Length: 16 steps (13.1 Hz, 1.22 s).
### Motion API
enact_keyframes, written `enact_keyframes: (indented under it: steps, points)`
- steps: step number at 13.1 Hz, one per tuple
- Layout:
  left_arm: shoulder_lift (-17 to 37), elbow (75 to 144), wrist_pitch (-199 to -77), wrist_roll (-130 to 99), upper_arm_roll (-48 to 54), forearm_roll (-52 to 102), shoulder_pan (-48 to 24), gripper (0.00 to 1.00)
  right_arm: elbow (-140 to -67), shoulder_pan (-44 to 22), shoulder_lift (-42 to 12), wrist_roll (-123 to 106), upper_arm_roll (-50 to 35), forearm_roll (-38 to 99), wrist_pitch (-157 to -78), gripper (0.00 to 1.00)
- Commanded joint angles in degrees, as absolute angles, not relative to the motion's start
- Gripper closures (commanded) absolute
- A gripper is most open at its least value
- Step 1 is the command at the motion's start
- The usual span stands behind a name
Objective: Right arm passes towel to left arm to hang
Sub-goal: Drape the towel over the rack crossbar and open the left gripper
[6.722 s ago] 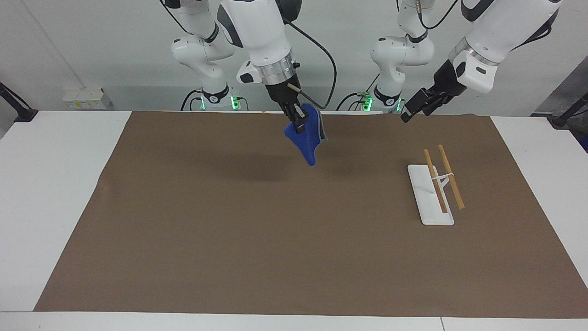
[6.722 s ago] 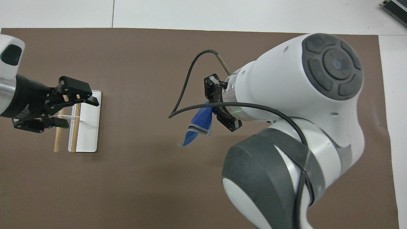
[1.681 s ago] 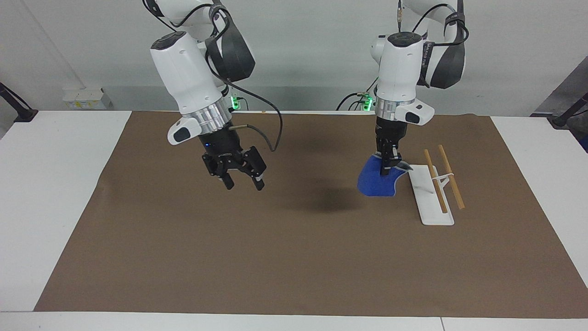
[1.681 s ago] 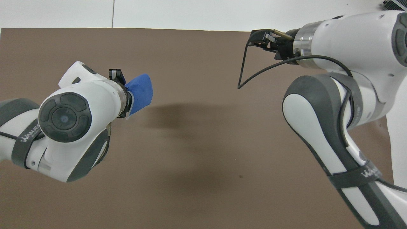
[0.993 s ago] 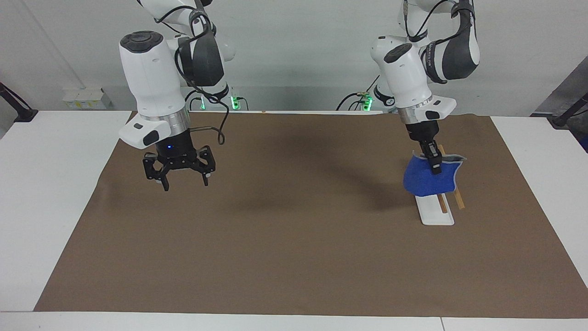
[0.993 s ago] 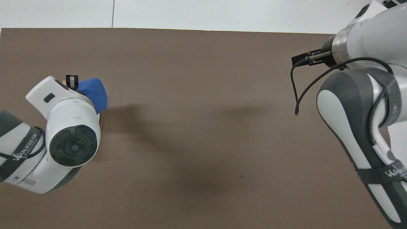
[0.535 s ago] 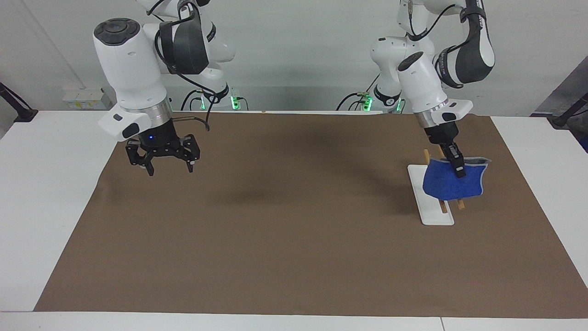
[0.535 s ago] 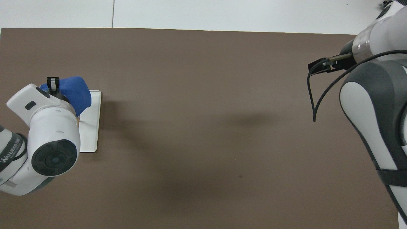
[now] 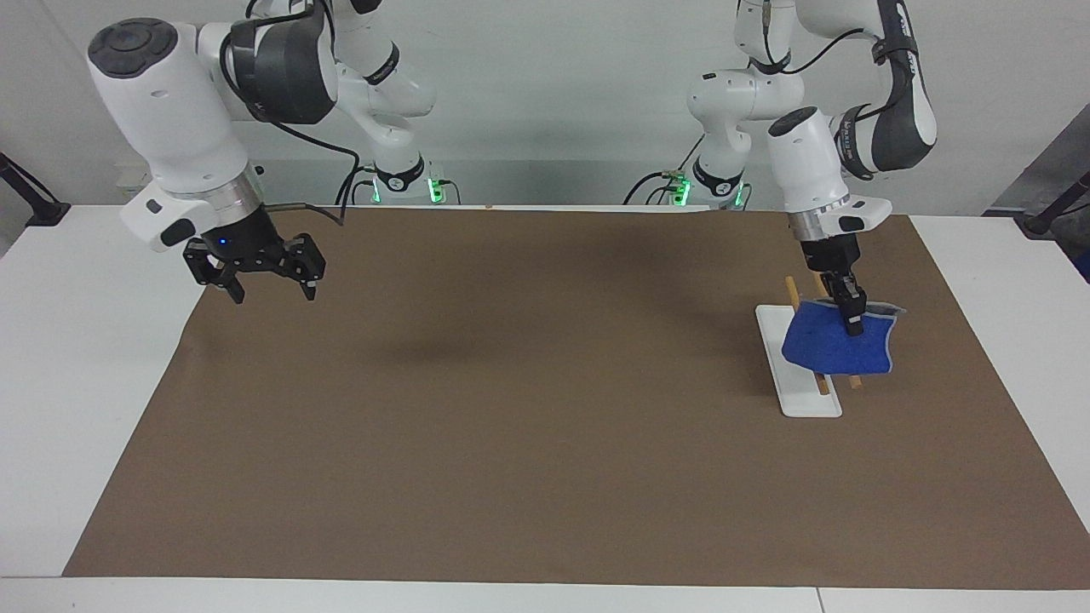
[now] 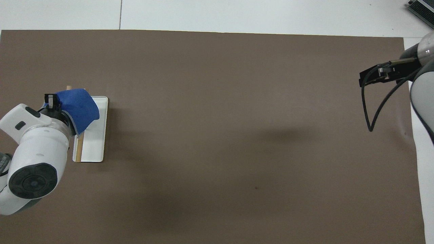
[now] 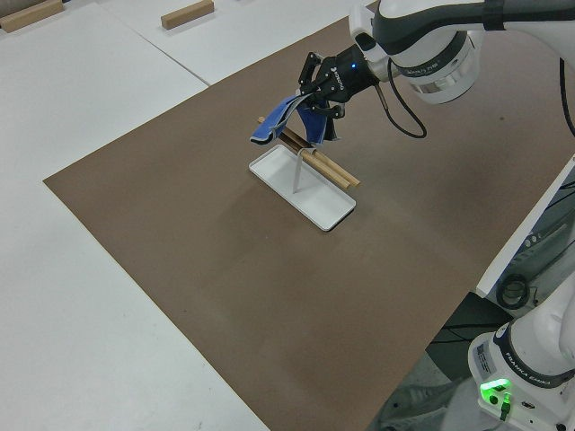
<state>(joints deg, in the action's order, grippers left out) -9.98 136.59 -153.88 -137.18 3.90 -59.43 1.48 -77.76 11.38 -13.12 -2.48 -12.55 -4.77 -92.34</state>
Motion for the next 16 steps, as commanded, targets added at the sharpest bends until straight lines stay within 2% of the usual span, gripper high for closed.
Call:
enact_keyframes:
  steps: [1, 4, 6, 7, 9, 10, 12, 13, 14, 16]
  points:
    - [-12.22, 138.78, -155.57, -141.49, 4.31, -60.91, 2.81, 1.00, -76.29, 12.13, -12.84, -3.52, -13.01, -3.87, -90.35, 0.00]
    - [-12.66, 139.83, -155.83, -142.21, 4.22, -60.91, 3.51, 1.00, -76.38, 12.04, -11.96, -1.77, -13.36, -4.13, -87.63, 0.00]
    - [-12.57, 139.75, -155.92, -141.86, 3.96, -60.91, 3.86, 0.65, -77.16, 11.52, -10.99, 1.48, -13.62, -3.61, -86.57, 0.00]
    - [-12.57, 139.66, -155.92, -141.94, 3.96, -60.91, 4.30, 0.62, -78.39, 11.34, -10.29, 2.63, -13.62, -3.52, -86.40, 0.00]
    - [-12.22, 139.13, -155.83, -142.03, 3.87, -60.47, 4.31, 0.35, -81.02, 10.99, -9.06, 4.13, -13.62, -3.25, -86.48, 0.00]
    - [-12.04, 138.78, -155.74, -142.03, 3.78, -59.95, 4.39, 0.26, -82.25, 11.16, -8.36, 4.13, -13.62, -3.16, -86.83, 0.00]
    - [-12.13, 137.90, -155.74, -142.03, 3.69, -59.77, 4.83, 0.20, -82.88, 11.25, -8.09, 4.04, -13.62, -3.16, -87.27, 0.00]
    - [-12.13, 137.47, -155.48, -142.03, 3.69, -59.24, 4.83, 0.07, -82.97, 11.34, -8.09, 4.04, -13.62, -3.16, -87.28, 0.00]
    - [-12.39, 137.11, -155.22, -142.03, 3.69, -58.37, 4.83, 0.00, -83.49, 11.34, -7.91, 3.96, -13.62, -3.16, -87.36, 0.00]
    - [-12.74, 136.15, -154.26, -142.03, 3.43, -56.96, 4.92, 0.00, -83.94, 11.43, -7.65, 3.87, -13.62, -3.08, -87.89, 0.00]
